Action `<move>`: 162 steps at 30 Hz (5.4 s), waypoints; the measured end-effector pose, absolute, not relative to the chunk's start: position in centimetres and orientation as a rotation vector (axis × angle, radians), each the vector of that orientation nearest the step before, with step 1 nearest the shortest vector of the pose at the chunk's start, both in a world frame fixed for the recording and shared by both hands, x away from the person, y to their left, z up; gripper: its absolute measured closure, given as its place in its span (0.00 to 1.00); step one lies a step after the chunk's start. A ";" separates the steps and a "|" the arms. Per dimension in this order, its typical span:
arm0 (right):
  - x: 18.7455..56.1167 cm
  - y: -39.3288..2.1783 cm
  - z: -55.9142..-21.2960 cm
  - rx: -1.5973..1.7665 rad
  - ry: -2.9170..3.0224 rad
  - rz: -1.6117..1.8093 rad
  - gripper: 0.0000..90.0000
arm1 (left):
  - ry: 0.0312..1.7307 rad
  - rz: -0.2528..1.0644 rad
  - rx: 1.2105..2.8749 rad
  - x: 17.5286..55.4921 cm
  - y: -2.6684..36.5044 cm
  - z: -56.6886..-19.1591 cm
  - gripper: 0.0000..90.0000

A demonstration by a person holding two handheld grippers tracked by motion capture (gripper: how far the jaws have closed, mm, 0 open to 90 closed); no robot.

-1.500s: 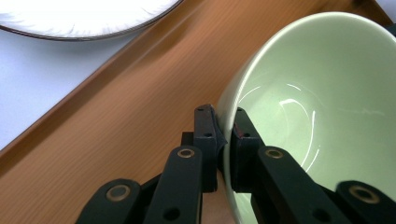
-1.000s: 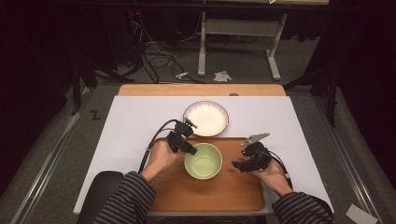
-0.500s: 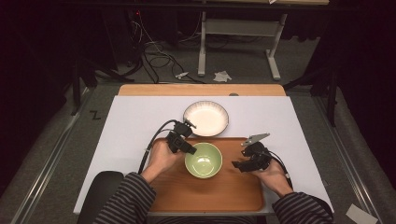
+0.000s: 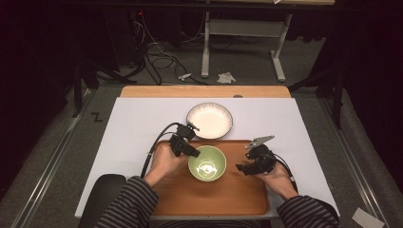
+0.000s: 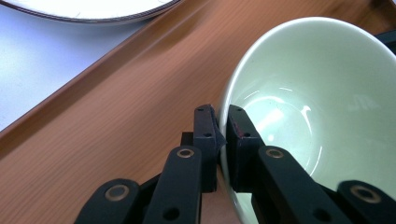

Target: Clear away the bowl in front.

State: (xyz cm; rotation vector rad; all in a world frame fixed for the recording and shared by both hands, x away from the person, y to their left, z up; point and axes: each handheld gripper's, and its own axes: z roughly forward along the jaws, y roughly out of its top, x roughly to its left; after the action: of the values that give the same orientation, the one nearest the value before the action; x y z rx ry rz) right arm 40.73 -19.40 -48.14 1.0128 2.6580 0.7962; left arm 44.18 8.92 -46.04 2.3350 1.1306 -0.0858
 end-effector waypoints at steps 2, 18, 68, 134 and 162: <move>40.7 -19.4 -48.1 1.012 2.658 0.793 0.43 | 1.127 -0.086 2.332 44.2 9.0 -46.1 0.93; 40.7 -19.4 -48.2 0.998 2.668 0.794 0.43 | 1.121 -0.066 2.287 44.2 9.3 -46.0 0.84; 40.8 -19.3 -48.2 1.000 2.669 0.791 0.43 | 1.096 0.047 2.113 42.2 12.8 -42.2 0.55; 40.7 -19.3 -48.1 1.004 2.662 0.798 0.43 | 1.275 0.094 2.107 40.8 16.0 -45.9 0.54; 40.6 -19.2 -48.1 1.008 2.670 0.800 0.43 | 1.313 0.156 2.191 41.0 15.4 -47.8 0.52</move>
State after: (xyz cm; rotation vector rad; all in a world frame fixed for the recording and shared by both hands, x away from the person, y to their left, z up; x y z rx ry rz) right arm 40.63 -19.20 -48.14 1.0079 2.6697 0.8005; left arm 41.00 15.45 -47.78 2.1910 1.3134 0.1558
